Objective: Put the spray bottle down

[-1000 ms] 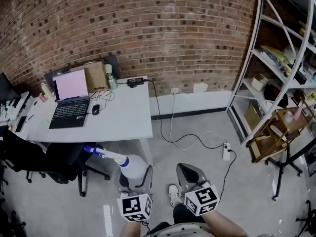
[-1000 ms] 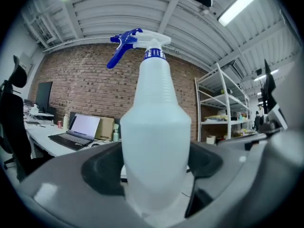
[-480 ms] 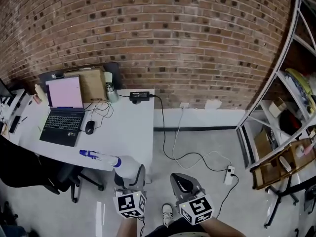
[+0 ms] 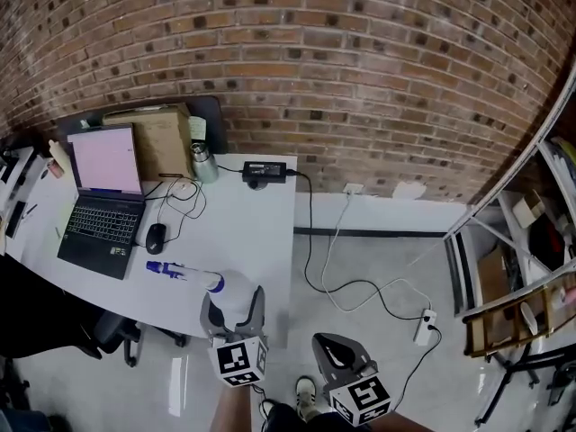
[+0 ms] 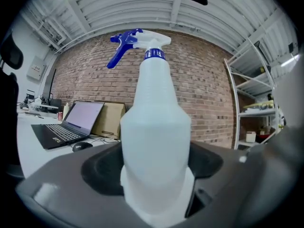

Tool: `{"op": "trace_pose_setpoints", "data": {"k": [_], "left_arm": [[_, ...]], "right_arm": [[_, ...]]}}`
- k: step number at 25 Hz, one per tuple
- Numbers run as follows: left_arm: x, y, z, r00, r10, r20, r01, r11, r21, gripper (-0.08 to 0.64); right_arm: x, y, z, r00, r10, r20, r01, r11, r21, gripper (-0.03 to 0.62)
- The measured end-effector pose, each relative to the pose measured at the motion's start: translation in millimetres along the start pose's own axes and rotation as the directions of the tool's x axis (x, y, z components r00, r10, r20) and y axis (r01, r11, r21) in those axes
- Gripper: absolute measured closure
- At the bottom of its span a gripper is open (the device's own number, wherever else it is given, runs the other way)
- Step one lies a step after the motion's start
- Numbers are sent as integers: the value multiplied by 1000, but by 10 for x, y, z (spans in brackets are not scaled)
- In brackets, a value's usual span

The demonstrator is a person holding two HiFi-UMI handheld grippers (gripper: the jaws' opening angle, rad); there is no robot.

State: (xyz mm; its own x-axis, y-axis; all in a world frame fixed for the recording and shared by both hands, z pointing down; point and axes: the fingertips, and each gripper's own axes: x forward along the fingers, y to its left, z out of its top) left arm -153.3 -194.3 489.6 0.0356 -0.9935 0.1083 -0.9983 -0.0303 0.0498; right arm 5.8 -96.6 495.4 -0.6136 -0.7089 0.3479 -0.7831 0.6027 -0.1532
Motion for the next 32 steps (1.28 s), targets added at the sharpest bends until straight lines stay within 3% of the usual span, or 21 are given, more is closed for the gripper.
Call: {"op": "trace_pose_setpoints", "data": {"k": [14,25,32], "left_arm": [[334,10,-295,1000,6,-23,-5,999,48,167],[298,-30,-266,1000,15,9,-16,993,118,166],[186,-13,-173,1000,21,6,-21,994,107,164]], "right_arm": [[150,-113,-111,999,-40,-19,41,998,39,594],[123,-32,-83,1000,-22,-6,22,998,53,594],[47,7,-57,1000,-13,1,13,999,41,594]]}}
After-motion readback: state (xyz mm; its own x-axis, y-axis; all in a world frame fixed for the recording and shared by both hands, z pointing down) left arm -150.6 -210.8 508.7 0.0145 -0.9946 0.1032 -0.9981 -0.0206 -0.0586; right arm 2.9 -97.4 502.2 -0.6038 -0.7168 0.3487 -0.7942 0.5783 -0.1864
